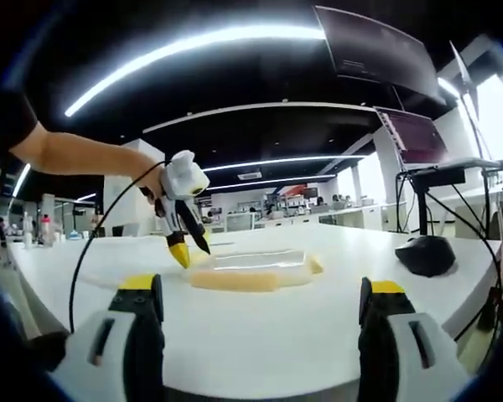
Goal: Snap each plastic latch of the storage box into its locked position after aligning the lid with the box until every specified latch is closed and the lid sits flush.
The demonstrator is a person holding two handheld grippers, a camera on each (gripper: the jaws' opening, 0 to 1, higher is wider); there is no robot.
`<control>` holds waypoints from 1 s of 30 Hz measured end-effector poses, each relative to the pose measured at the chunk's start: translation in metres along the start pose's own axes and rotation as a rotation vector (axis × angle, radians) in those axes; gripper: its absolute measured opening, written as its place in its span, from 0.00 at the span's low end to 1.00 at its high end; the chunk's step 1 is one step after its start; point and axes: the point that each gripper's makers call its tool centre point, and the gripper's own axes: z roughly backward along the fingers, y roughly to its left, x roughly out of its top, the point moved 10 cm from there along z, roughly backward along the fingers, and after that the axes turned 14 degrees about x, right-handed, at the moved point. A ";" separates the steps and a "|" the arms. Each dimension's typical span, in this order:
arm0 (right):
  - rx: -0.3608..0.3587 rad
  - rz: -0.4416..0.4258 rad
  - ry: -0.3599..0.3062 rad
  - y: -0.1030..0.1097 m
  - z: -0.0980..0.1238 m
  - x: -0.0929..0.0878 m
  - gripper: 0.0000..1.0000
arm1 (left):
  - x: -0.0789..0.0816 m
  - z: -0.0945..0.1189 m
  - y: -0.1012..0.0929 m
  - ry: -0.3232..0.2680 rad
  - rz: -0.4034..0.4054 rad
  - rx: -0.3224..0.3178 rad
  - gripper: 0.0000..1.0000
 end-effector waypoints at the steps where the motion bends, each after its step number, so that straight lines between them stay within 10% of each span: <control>1: -0.001 -0.001 -0.001 0.000 0.000 0.000 0.98 | 0.000 0.000 0.000 0.002 -0.003 0.000 0.46; 30: 0.003 0.018 -0.013 0.004 -0.005 0.015 0.97 | -0.001 -0.003 -0.011 0.063 -0.057 0.027 0.40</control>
